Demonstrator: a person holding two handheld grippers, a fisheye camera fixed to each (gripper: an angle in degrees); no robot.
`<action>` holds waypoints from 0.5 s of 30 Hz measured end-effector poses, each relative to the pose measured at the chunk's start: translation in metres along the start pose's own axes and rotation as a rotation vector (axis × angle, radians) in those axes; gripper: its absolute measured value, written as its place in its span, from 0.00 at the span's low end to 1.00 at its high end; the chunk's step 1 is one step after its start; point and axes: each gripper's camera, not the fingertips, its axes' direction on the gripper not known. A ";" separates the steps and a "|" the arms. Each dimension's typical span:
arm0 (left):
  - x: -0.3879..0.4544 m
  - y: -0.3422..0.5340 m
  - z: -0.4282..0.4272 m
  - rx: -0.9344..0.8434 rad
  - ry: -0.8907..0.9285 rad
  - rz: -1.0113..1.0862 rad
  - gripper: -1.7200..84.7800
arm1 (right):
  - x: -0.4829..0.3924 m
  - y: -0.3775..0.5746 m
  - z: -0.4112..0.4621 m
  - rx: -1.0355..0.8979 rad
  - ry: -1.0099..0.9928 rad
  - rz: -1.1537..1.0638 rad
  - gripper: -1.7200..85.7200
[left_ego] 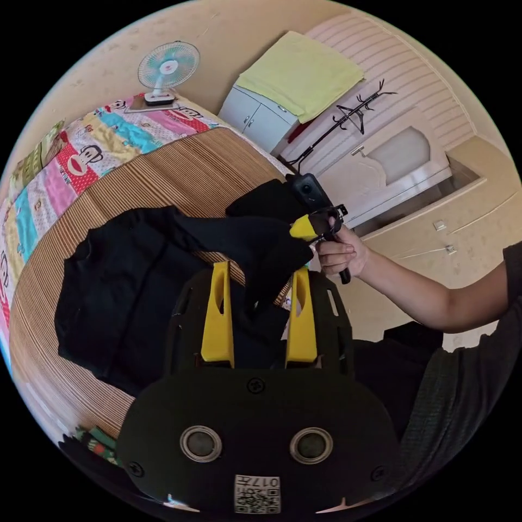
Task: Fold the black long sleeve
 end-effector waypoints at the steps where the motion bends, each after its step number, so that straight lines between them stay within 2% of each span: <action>1: -0.006 -0.004 -0.006 0.015 -0.016 -0.014 0.09 | 0.000 0.001 -0.003 0.024 0.002 0.003 0.04; 6: -0.068 -0.004 -0.069 0.109 -0.045 -0.150 0.07 | 0.001 0.021 -0.040 0.215 -0.091 -0.038 0.03; 10: -0.152 0.037 -0.126 0.173 -0.016 -0.353 0.07 | 0.017 0.039 -0.051 0.207 0.012 0.063 0.03; 15: -0.234 0.122 -0.132 0.131 -0.117 -0.623 0.08 | 0.057 0.063 -0.049 0.180 0.123 0.257 0.03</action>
